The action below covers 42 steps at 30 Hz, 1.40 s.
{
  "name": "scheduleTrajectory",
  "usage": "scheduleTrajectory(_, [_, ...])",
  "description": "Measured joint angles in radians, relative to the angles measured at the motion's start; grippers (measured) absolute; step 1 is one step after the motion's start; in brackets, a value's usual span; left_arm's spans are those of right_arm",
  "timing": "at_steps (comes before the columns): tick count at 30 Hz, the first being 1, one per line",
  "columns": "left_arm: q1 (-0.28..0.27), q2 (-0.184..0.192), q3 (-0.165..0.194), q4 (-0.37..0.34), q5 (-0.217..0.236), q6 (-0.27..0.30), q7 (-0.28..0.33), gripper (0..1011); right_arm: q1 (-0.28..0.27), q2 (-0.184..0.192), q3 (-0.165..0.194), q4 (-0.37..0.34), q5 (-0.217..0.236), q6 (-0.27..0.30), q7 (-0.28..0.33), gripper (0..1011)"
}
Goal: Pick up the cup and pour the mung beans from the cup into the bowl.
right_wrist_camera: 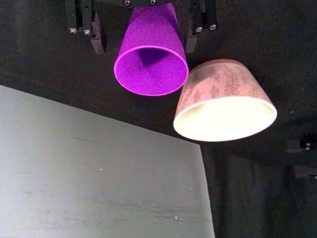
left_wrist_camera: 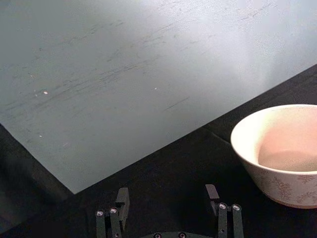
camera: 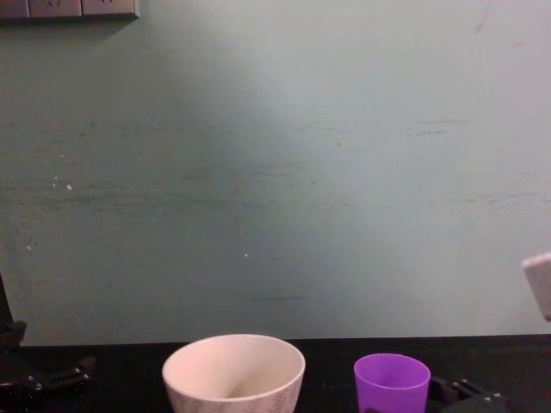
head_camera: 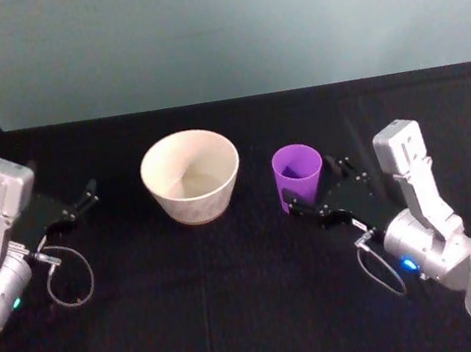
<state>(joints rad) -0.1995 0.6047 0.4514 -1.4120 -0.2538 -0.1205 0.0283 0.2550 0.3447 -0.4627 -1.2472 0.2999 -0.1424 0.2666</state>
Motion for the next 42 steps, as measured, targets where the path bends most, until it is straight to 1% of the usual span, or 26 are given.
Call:
scheduleTrajectory(6, [0.0,0.0,0.0,0.0,0.0,0.0,0.0,1000,0.02,-0.028,0.003,0.034,-0.001,0.0,0.018,1003])
scheduleTrajectory(8, [0.0,0.0,0.0,0.0,0.0,0.0,0.0,1000,0.027,-0.039,0.005,0.045,-0.008,0.001,0.021,1003])
scheduleTrajectory(15, [0.0,0.0,0.0,0.0,0.0,0.0,0.0,1000,0.036,-0.061,0.015,0.061,-0.026,0.0,0.022,1003])
scheduleTrajectory(23, [0.0,0.0,0.0,0.0,0.0,0.0,0.0,1000,0.038,-0.076,0.029,0.068,-0.042,-0.002,0.021,1003])
scheduleTrajectory(32, [0.0,0.0,0.0,0.0,0.0,0.0,0.0,1000,0.041,-0.093,0.044,0.081,-0.055,-0.002,0.038,1003])
scheduleTrajectory(42, [0.0,0.0,0.0,0.0,0.0,0.0,0.0,1000,0.04,-0.114,0.068,0.1,-0.057,-0.002,0.057,1003])
